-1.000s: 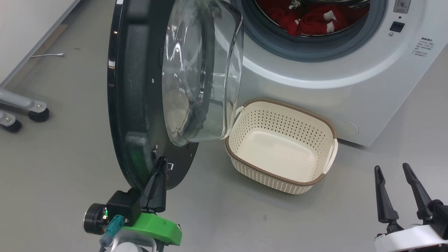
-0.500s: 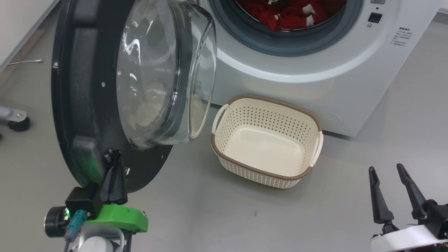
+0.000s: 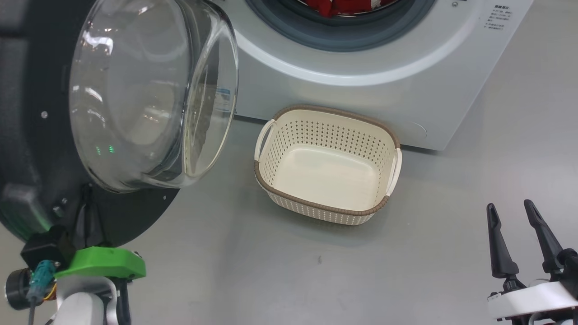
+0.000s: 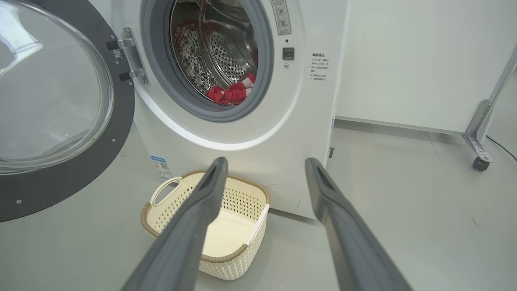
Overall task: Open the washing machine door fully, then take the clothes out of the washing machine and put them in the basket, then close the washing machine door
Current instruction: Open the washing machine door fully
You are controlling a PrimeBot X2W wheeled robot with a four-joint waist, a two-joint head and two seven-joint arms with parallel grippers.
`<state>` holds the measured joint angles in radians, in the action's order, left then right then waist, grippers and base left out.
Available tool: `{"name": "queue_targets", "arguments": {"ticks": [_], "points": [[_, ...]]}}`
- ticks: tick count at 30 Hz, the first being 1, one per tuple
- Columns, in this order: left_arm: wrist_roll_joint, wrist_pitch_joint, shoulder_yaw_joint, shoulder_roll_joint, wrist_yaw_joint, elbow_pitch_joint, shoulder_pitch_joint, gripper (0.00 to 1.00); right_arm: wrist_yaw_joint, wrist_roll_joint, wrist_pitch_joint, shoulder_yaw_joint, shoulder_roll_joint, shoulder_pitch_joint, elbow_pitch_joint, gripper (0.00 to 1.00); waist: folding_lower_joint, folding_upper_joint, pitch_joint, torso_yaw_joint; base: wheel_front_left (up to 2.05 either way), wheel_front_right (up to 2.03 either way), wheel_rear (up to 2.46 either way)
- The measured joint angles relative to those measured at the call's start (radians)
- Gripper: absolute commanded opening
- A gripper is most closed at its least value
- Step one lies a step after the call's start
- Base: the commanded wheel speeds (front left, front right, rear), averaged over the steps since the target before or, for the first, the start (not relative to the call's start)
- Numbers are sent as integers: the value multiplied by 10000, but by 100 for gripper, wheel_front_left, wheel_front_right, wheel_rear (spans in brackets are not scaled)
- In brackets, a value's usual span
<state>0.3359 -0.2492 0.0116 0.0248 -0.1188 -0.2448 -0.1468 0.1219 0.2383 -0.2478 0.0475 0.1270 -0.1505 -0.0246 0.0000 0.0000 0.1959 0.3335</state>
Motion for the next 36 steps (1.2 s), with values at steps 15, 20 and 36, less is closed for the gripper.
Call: {"name": "queue_targets", "arguments": {"ticks": [15,20,36], "points": [[-209,-2,1645,-69,0,-552,-965,0,0,130,0,247,297,200,-140,100,0,-1,684,-172,0,0,0],[-311,-4,2054,-84,0,-729,-1237,0,0,167,0,215,349,313,-150,100,0,0,789,-151,0,0,0],[-598,-31,3152,397,0,-1707,-1881,0,0,245,0,105,474,445,-121,100,0,0,786,-251,0,0,0]]}}
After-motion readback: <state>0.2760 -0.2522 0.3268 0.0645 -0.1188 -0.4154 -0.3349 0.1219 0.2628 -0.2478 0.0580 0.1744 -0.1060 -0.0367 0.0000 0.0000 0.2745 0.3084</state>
